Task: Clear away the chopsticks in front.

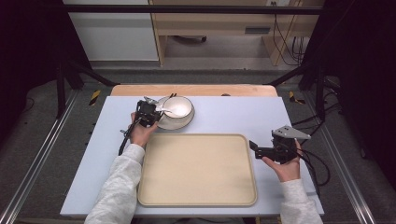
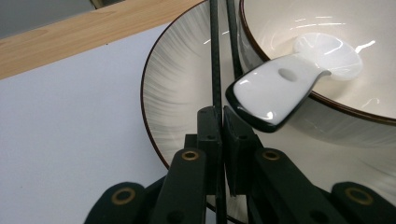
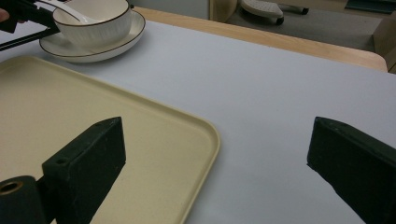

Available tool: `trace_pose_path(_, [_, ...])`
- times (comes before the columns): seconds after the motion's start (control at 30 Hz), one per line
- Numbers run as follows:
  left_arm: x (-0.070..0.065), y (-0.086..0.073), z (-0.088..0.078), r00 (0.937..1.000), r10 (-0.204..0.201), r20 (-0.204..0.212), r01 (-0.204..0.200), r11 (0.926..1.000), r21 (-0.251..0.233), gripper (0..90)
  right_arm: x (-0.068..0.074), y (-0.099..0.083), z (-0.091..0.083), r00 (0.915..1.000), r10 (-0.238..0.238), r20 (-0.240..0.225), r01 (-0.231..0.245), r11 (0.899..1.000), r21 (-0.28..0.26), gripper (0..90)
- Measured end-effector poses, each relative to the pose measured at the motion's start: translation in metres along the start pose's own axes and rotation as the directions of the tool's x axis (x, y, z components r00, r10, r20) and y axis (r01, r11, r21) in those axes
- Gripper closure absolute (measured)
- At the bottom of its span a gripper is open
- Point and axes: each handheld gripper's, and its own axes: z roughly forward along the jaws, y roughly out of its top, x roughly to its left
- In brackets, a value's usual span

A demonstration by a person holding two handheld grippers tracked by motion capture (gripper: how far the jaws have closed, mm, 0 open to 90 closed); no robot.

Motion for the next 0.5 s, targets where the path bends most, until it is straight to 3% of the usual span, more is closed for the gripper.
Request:
trace_pose_path(0.23, [0.007, -0.005, -0.01, 0.9993, -0.037, -0.009, 0.037, 0.9992, -0.015, 86.0, 0.0, 0.0, 0.0, 1.0, -0.003, 0.002, 0.003, 1.0, 0.001, 4.8])
trace_pose_path(0.5, [0.018, -0.015, -0.037, 0.9975, -0.067, -0.025, 0.066, 0.9967, -0.047, 86.0, -0.002, 0.001, -0.003, 1.0, 0.001, 0.004, -0.001, 1.0, -0.008, 4.5])
